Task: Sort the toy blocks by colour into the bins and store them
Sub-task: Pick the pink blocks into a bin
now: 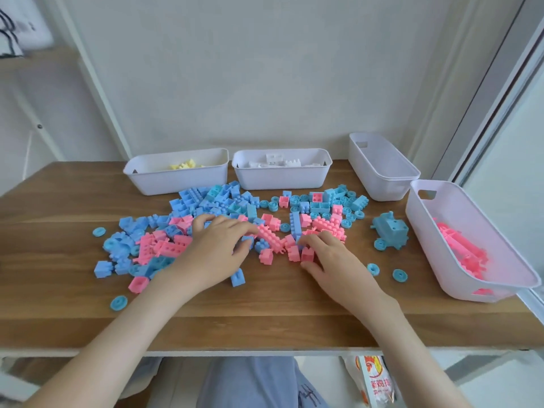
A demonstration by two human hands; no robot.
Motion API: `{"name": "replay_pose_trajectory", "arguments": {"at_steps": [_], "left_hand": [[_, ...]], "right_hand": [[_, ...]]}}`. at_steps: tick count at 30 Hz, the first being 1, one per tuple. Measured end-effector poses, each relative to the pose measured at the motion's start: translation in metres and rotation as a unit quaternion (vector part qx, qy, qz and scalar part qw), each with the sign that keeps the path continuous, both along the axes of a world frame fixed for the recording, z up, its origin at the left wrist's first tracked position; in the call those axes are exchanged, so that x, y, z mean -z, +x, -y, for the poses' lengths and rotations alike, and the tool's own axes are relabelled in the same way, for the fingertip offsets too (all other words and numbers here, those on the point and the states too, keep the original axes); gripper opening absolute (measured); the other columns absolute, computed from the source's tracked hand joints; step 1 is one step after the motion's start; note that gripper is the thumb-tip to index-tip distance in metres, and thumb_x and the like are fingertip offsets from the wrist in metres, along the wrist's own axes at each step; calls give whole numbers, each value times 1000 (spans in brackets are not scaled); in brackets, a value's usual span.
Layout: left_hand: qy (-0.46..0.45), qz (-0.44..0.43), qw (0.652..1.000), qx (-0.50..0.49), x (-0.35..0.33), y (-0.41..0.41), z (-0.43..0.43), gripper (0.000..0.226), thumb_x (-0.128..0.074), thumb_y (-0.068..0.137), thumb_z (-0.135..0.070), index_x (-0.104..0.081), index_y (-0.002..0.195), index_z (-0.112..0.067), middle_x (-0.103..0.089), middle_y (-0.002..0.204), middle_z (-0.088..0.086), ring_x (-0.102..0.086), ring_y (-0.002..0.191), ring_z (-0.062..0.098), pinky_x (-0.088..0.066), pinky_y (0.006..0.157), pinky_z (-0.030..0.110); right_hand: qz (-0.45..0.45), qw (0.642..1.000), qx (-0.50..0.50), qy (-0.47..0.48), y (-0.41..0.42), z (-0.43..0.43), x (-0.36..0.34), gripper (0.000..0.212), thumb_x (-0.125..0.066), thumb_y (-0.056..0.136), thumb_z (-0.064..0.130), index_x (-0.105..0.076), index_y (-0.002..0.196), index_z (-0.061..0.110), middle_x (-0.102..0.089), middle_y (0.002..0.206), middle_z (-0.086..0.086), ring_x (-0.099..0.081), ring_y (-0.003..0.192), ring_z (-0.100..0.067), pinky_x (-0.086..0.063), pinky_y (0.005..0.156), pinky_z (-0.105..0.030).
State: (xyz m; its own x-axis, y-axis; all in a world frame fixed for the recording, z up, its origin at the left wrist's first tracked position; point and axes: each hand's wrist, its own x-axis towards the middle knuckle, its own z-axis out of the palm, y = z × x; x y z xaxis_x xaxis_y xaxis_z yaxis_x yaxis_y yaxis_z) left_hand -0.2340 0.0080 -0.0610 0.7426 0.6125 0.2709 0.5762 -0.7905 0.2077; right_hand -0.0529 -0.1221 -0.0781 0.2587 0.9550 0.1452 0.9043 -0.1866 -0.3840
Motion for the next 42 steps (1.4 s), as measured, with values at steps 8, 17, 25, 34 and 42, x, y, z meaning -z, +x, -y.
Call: {"name": "replay_pose_trajectory", "arguments": {"at_steps": [8, 17, 25, 34, 42], "left_hand": [[-11, 11, 999, 28, 3, 12, 14, 24, -42, 98, -32, -54, 118, -39, -59, 112, -21, -43, 119, 0, -2, 103, 24], [-15, -46, 998, 32, 9, 37, 23, 28, -42, 99, -33, -51, 126, -34, -53, 128, -20, -38, 123, 5, -8, 98, 27], [-17, -64, 997, 50, 7, 45, 29, 29, -45, 98, -32, -50, 127, -31, -54, 127, -16, -40, 123, 8, -13, 94, 28], [-76, -38, 994, 68, 7, 47, 35, 34, -48, 97, -29, -49, 131, -23, -50, 127, -9, -50, 111, 6, -36, 84, 15], [-58, 1, 996, 67, 7, 57, 41, 35, -51, 96, -30, -50, 130, -21, -50, 129, -7, -50, 114, 7, -35, 86, 14]], "right_hand": [[-28, 999, 23, 31, 6, 6, -1, 11, -47, 95, 18, -54, 102, 23, -51, 104, 9, -55, 88, -9, -50, 78, -23], [-70, 990, 50, 112, 18, 22, 4, 10, -53, 92, 11, -58, 92, 19, -50, 92, 13, -52, 80, -5, -47, 70, -16], [-54, 979, 124, 152, 22, 22, 15, 6, -43, 96, 19, -47, 100, 18, -51, 99, 6, -46, 90, -9, -44, 75, -22], [78, 987, 65, 121, 18, 24, 23, 14, -51, 93, 21, -59, 103, 18, -53, 105, 5, -40, 96, -12, -39, 82, -26], [-18, 976, 45, 213, 10, 32, 15, 8, -53, 91, 12, -49, 96, 16, -50, 89, 6, -47, 76, -7, -42, 58, -16]]}}
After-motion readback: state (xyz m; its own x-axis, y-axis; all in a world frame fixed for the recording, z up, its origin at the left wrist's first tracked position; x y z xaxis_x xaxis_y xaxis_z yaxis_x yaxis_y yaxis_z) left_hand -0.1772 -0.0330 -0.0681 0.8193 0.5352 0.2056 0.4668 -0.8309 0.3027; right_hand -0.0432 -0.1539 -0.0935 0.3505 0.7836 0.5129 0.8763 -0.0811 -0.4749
